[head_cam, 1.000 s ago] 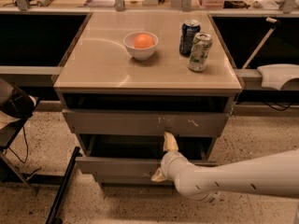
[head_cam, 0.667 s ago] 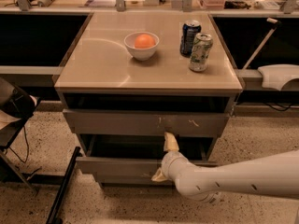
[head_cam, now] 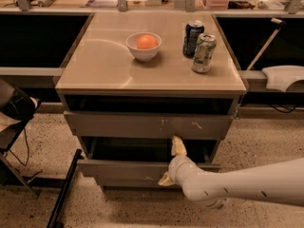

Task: Open middle drawer

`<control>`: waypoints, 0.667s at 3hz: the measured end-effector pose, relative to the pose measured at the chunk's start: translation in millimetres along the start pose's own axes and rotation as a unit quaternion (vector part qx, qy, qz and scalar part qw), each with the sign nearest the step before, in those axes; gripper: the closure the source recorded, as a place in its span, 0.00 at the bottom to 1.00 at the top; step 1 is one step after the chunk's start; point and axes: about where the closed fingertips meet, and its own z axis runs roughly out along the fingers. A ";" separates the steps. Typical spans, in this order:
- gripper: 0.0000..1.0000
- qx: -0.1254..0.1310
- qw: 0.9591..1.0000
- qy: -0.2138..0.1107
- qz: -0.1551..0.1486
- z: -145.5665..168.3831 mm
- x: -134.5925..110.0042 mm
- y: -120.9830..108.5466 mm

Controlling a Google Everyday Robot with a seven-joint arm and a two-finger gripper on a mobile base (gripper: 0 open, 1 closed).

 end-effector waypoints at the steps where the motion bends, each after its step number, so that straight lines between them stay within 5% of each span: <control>1: 0.00 -0.005 1.000 0.000 0.001 1.5 2.3 5.0; 2: 0.00 -0.054 0.997 0.024 0.055 12.3 46.0 59.1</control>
Offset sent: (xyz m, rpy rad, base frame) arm -0.0676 -0.0600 -0.1500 0.1095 0.3470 -0.1537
